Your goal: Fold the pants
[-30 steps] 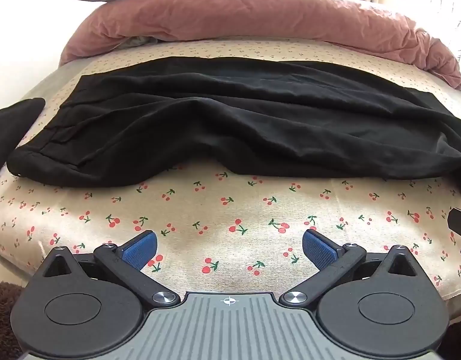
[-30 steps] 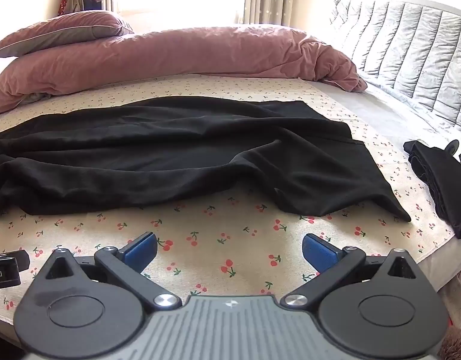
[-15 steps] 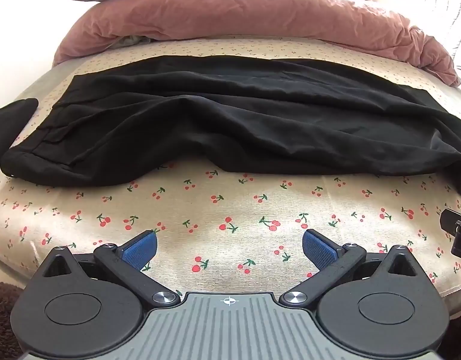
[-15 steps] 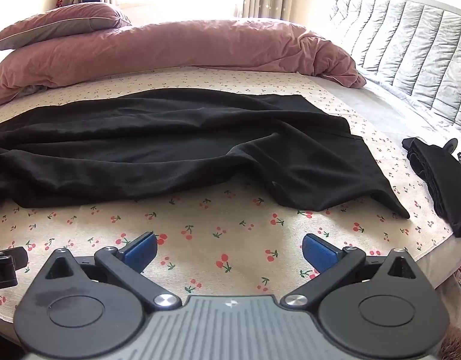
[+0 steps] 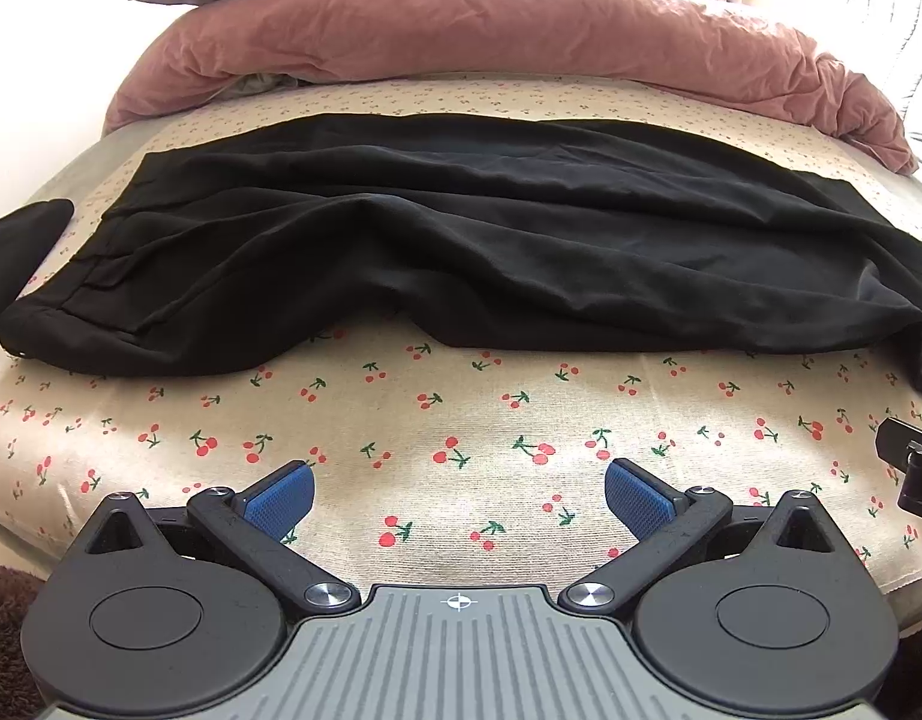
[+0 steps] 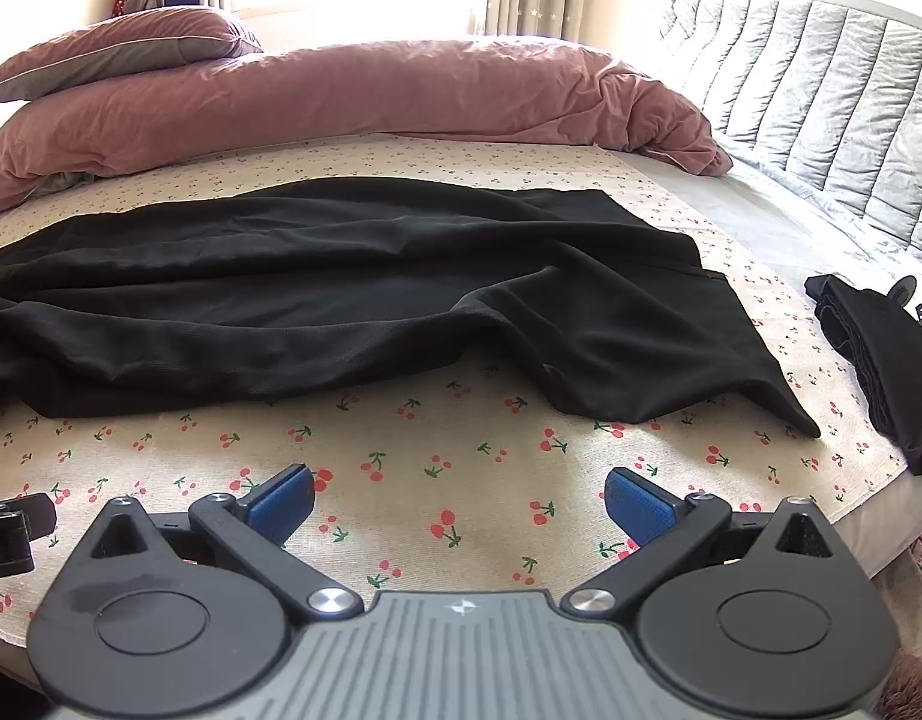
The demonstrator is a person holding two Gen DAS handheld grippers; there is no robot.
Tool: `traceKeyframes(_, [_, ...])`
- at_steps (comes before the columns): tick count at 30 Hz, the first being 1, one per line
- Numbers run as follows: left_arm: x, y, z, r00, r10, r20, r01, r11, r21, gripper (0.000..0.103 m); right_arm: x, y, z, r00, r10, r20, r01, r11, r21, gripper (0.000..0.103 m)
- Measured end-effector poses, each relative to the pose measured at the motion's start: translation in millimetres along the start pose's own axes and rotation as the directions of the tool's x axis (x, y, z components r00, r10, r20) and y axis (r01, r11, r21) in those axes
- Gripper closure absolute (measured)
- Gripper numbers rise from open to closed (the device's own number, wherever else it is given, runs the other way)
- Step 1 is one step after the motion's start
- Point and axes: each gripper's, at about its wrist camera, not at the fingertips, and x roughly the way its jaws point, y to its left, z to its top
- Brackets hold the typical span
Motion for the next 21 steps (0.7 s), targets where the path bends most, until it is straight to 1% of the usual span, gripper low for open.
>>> traceKeyframes(21, [-2.1, 0.2, 1.0, 1.000, -0.004, 0.003, 0.004, 1.000, 0.000, 0.000, -1.3, 1.2, 1.4, 1.000, -0.005, 0.004, 0.005, 1.000, -0.008, 0.000])
